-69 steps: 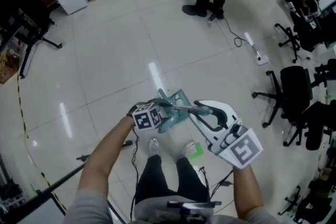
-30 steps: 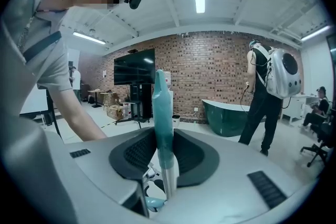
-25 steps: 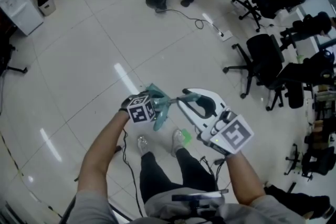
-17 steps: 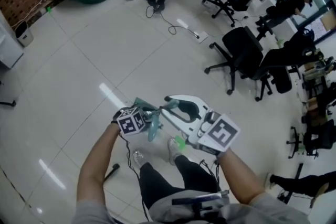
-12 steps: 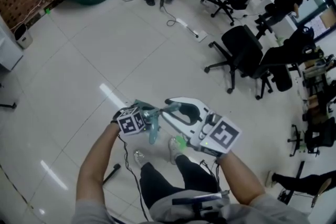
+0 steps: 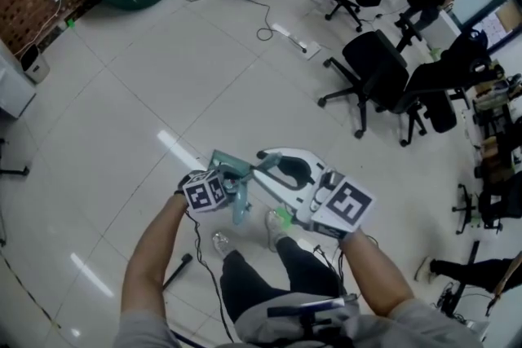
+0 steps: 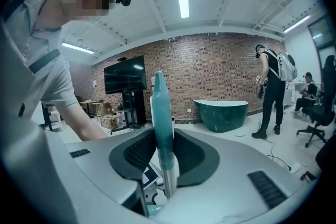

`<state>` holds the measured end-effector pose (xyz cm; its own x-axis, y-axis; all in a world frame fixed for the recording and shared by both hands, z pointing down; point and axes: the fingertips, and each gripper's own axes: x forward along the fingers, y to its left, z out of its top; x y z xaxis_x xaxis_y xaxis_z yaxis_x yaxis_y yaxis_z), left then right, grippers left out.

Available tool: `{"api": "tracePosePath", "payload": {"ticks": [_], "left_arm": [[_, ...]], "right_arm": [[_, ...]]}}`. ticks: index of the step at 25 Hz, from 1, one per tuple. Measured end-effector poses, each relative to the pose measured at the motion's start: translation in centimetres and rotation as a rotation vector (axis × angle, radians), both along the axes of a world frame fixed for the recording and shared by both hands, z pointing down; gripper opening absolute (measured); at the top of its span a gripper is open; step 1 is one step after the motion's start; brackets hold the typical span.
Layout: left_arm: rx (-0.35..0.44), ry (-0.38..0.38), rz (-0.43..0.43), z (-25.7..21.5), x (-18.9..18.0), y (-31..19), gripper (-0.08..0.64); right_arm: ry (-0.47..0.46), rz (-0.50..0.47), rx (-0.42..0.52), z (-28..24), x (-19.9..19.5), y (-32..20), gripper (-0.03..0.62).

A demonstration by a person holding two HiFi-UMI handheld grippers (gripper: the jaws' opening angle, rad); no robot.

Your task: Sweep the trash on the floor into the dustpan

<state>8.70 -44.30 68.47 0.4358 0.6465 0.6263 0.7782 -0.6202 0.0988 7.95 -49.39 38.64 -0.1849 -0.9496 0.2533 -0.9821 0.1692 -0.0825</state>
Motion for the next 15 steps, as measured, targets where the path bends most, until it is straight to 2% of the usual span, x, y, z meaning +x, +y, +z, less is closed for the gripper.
{"api": "tracePosePath", "payload": {"ticks": [2, 6, 11, 15], "left_arm": [[-0.012, -0.014, -0.023, 0.0, 0.1, -0.2, 0.198], [0.016, -0.031, -0.044, 0.1, 0.2, -0.2, 0.198], [0.023, -0.052, -0.152, 0.4, 0.2, -1.8, 0.222], [0.053, -0.135, -0.232, 1.2, -1.7, -3.6, 0.224]], "right_arm": [[0.01, -0.004, -0.004, 0.0, -0.1, 0.0, 0.106], [0.03, -0.011, 0.006, -0.1, -0.2, 0.0, 0.107], [0.049, -0.026, 0.0, 0.0, -0.4, -0.2, 0.107], [0.038, 0.005, -0.005, 0.2, 0.0, 0.0, 0.11]]}}
